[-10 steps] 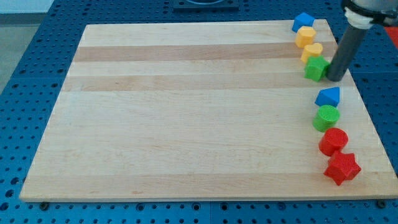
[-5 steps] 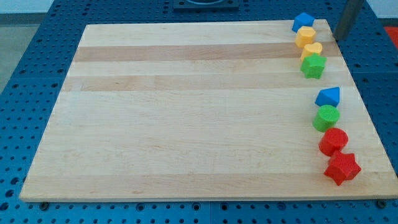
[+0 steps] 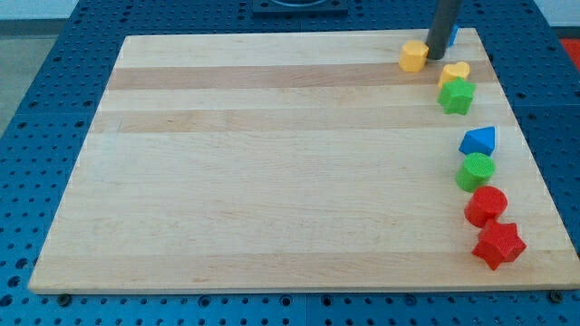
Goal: Move yellow hexagon to the top left of the board
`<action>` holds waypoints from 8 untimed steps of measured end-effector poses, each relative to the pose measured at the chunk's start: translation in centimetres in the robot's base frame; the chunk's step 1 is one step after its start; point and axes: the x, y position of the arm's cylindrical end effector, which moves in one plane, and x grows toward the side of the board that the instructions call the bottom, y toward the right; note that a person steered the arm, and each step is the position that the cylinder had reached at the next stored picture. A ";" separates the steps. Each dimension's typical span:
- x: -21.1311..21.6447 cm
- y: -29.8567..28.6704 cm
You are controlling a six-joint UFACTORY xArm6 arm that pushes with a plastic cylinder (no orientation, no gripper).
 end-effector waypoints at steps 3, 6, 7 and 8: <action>1.4 -6.7; 3.9 -17.9; 3.7 -21.8; 3.7 -23.5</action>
